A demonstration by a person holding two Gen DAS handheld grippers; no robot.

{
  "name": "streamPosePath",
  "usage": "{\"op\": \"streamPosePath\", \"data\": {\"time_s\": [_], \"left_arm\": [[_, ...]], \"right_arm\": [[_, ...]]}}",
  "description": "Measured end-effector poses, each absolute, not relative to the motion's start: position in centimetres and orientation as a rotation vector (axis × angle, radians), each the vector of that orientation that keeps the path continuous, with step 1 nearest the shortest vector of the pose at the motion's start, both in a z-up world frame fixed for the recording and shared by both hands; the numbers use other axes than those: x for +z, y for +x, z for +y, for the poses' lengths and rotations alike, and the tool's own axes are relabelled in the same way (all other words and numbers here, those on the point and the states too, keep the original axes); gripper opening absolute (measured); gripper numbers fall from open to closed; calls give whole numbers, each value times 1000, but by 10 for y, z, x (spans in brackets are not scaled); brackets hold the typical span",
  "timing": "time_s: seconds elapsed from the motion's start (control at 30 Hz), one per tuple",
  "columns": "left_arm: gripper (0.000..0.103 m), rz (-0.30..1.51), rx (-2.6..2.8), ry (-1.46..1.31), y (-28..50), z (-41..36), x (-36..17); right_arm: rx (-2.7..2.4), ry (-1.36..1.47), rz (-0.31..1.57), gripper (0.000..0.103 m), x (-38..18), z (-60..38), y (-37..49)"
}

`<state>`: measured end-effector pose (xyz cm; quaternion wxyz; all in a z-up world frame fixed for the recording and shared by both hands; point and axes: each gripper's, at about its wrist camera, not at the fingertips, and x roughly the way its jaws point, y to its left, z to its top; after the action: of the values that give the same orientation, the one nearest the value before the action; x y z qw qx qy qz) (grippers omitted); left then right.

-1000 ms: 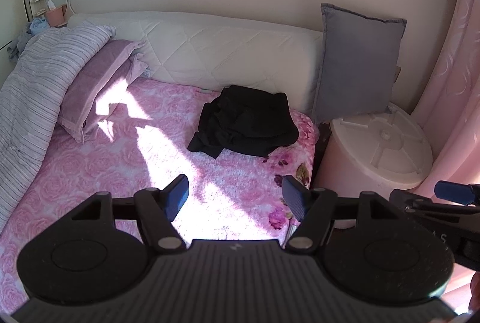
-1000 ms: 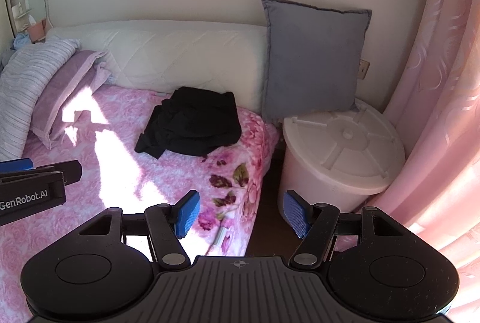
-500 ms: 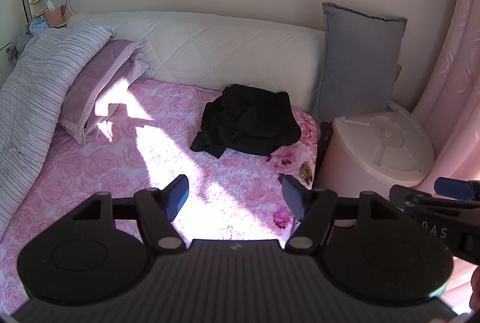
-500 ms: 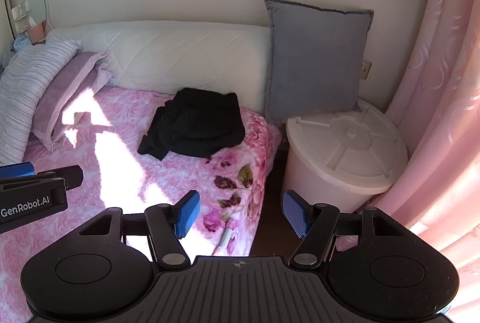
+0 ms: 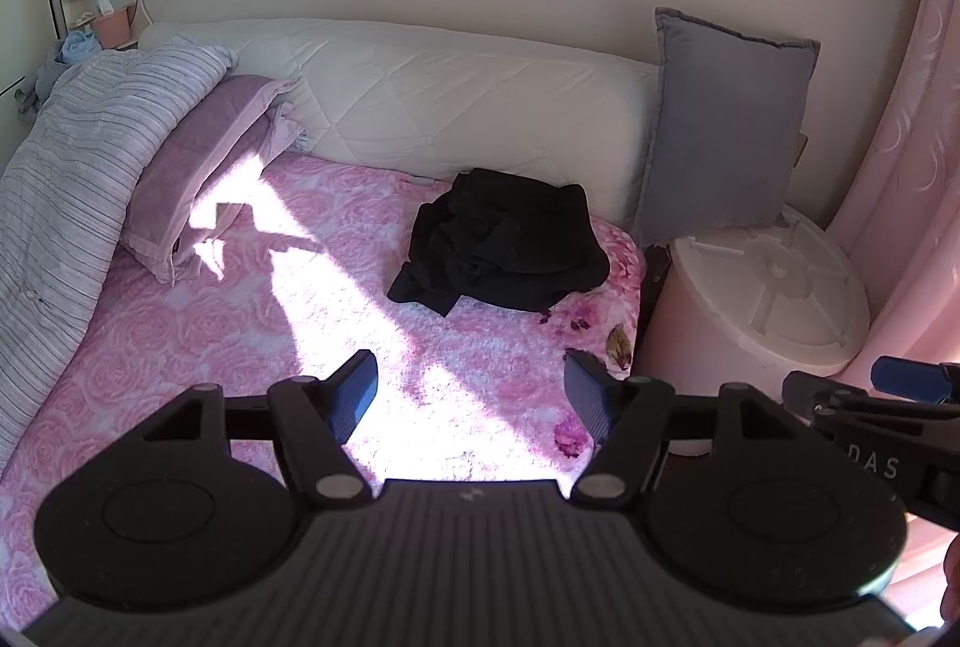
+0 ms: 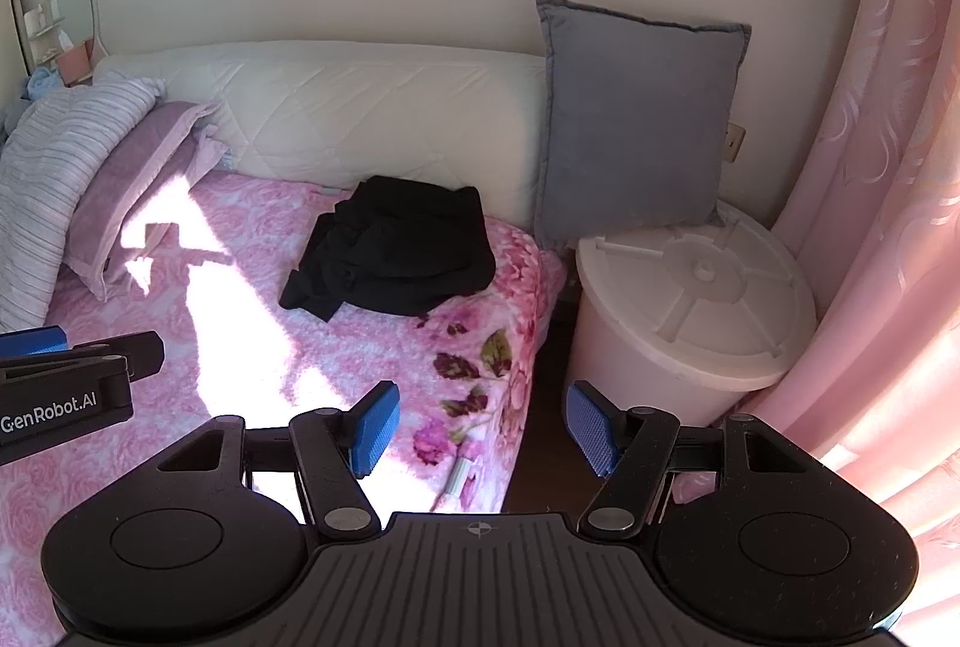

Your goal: Fold clothes

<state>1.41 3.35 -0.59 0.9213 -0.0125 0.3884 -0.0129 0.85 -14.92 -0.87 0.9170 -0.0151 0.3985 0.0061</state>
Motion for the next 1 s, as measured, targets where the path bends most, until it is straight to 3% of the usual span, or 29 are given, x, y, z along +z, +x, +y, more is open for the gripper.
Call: {"op": "streamPosePath", "data": {"time_s": [1.0], "left_arm": [[66,816,-4,-58,14,46,-11]], "right_arm": [[26,-56,824,65,-6,-141,16]]}}
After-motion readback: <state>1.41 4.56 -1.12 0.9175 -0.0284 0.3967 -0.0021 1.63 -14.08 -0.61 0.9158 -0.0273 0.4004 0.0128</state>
